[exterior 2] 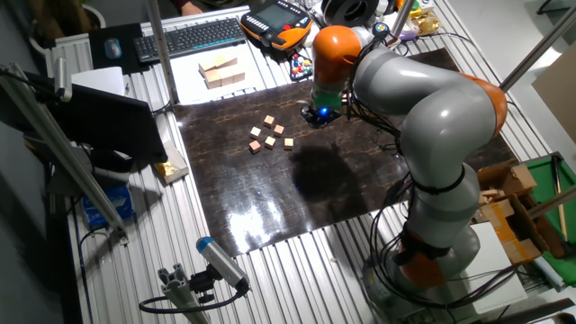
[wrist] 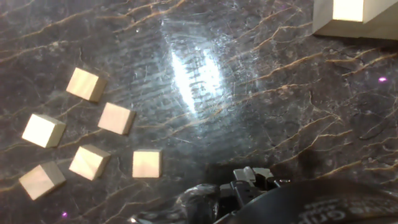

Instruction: Stack the blocks into a pyramid shape

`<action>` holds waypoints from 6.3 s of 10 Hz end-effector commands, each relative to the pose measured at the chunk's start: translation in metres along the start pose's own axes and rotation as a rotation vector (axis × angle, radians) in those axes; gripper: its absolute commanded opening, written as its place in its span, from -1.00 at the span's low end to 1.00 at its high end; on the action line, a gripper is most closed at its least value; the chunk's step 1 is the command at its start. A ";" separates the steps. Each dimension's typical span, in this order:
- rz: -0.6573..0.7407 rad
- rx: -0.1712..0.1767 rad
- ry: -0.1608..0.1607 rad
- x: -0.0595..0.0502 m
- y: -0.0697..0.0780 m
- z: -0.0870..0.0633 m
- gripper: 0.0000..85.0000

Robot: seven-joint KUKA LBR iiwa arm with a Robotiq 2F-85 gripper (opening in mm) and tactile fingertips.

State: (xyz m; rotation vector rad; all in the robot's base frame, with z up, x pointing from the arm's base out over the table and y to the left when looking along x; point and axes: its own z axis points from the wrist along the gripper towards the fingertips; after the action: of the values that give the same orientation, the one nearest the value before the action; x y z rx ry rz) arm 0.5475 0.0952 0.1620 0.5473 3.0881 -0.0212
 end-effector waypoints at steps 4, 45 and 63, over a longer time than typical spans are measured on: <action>0.000 -0.008 0.007 0.000 0.010 0.005 -0.98; 0.236 -0.065 -0.073 -0.034 0.112 0.101 0.31; 0.240 -0.054 -0.077 -0.044 0.118 0.121 0.23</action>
State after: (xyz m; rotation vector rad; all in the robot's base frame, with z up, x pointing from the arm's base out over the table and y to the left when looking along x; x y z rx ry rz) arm 0.6294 0.1890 0.0392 0.8866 2.9179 0.0403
